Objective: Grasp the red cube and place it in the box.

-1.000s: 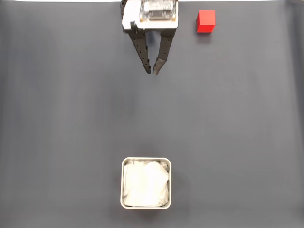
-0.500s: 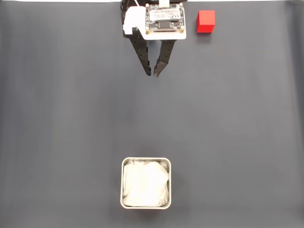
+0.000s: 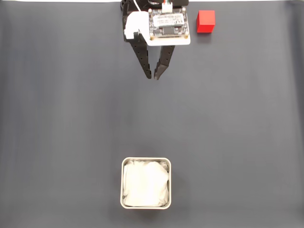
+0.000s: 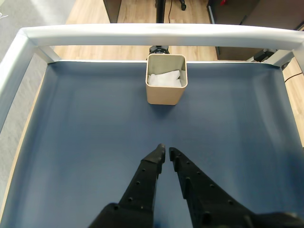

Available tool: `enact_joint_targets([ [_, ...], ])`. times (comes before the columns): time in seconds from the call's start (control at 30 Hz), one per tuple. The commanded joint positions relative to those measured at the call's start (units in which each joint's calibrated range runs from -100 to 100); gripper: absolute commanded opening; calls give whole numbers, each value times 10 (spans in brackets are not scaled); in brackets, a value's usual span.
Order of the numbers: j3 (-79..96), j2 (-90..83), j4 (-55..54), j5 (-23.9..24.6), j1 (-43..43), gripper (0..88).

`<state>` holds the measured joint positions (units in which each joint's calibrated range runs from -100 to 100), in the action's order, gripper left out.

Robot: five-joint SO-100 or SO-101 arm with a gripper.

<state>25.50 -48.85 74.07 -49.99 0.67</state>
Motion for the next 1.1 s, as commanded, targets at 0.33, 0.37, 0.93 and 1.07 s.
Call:
enact_joint_targets([
  [0.33,-32,11,-5,-4,15,0],
  [0.37,-32,12,-5,-4,17,0],
  [0.93,-29,4,-6,0,114,0],
  [1.07,-22,-3,-6,-1,140,0],
])
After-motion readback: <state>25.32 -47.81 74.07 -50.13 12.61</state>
